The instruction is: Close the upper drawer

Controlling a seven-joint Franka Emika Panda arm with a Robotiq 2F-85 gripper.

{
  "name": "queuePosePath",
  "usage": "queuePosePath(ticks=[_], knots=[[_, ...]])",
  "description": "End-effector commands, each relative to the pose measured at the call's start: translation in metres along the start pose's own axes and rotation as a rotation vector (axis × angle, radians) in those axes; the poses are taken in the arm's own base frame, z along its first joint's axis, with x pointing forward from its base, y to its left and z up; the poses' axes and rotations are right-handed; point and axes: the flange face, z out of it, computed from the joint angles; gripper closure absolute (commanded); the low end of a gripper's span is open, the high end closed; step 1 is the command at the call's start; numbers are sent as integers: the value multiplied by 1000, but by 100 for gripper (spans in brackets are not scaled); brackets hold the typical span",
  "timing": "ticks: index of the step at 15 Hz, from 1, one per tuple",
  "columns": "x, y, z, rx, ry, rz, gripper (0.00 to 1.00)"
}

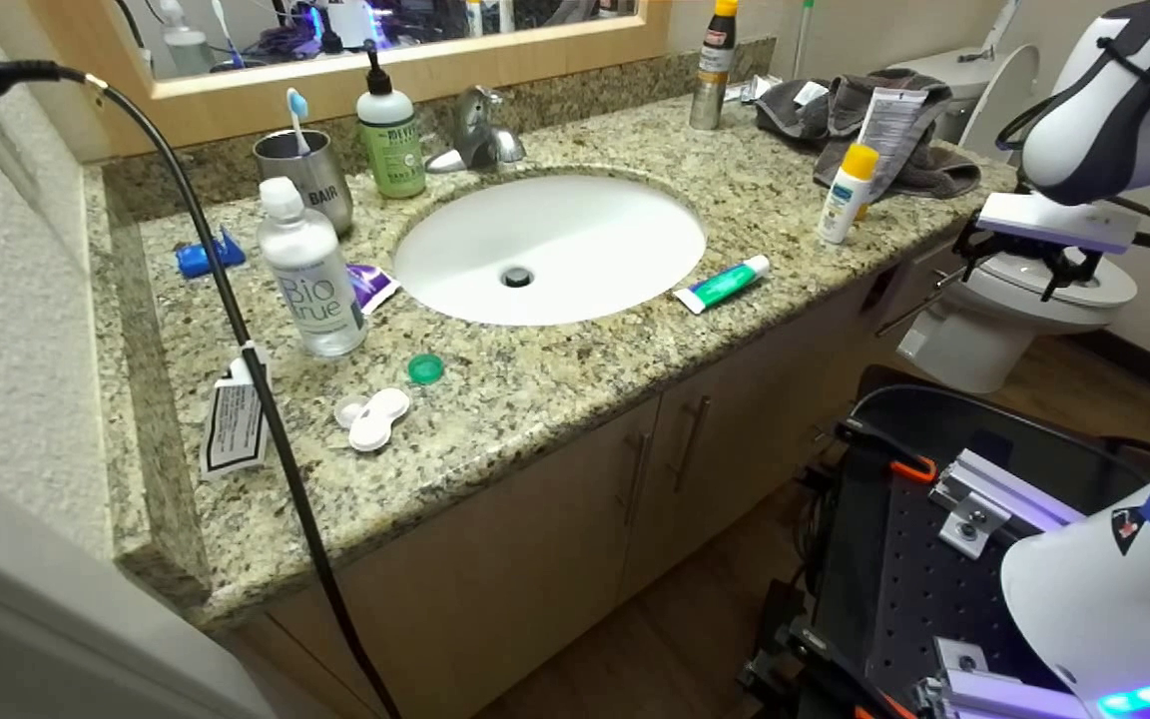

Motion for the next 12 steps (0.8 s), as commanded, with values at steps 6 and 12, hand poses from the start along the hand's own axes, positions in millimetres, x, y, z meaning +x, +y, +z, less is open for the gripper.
queuePosePath(ticks=[6,12], knots=[[5,-6,7,142,-89,39,0],[8,-2,0,267,-26,92,0]])
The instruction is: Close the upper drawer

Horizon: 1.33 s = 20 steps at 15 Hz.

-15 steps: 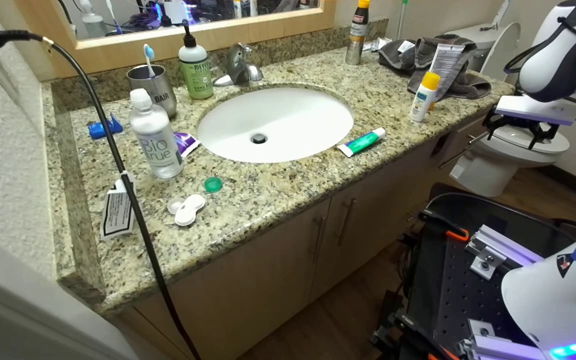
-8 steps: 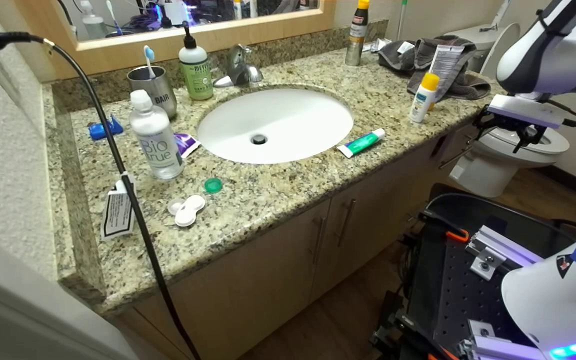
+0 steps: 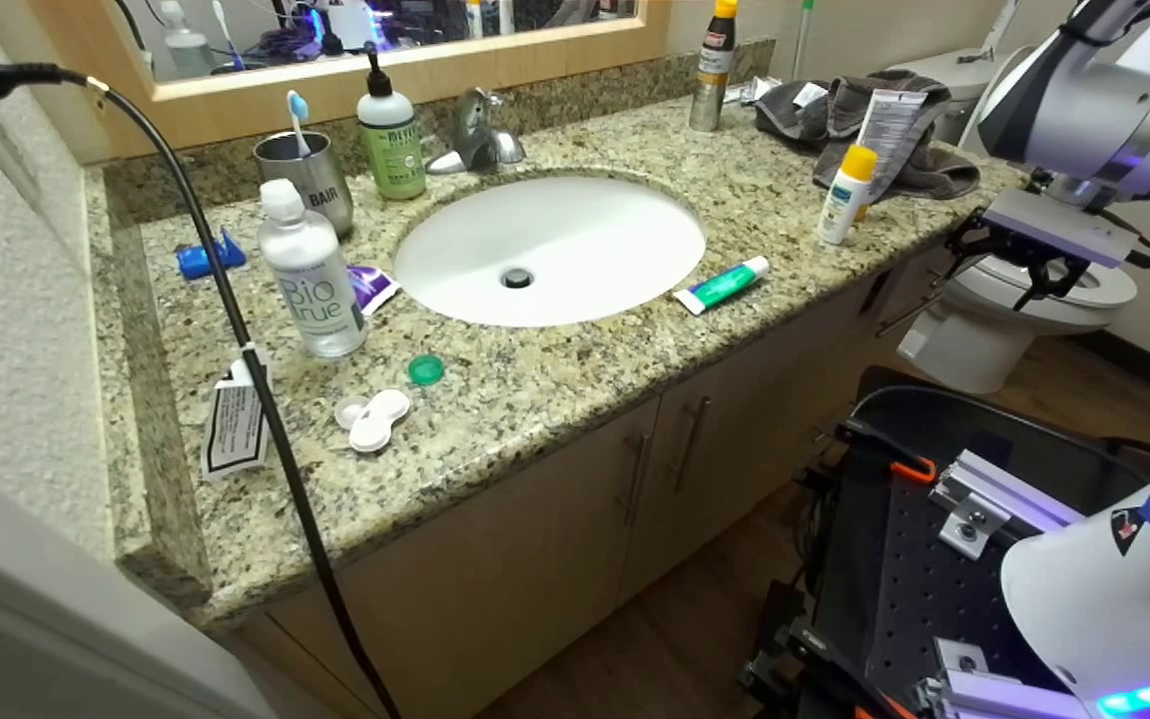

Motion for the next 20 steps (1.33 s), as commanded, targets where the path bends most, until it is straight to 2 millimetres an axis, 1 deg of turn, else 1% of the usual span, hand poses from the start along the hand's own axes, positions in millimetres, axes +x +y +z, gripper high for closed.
queuePosePath(ticks=[1,3,5,7,8,9,10,11,12,13,14,15,16,17,19,20], knots=[[2,-17,-4,92,63,15,0],[1,-14,-2,123,86,39,0],[2,-7,-7,160,117,71,0],[7,0,-13,194,158,108,0],[13,3,-19,213,186,130,0],[16,1,-24,235,215,144,0],[16,2,-26,257,238,157,0],[15,6,-30,272,259,169,0],[11,10,-26,277,257,178,0],[5,9,-17,283,250,182,0],[1,3,-11,250,242,159,0],[-15,-11,5,198,216,100,0],[-28,-2,14,156,195,57,0],[-39,2,32,115,173,44,0],[-55,-5,60,52,138,-19,0],[-48,-4,53,50,147,-19,0]])
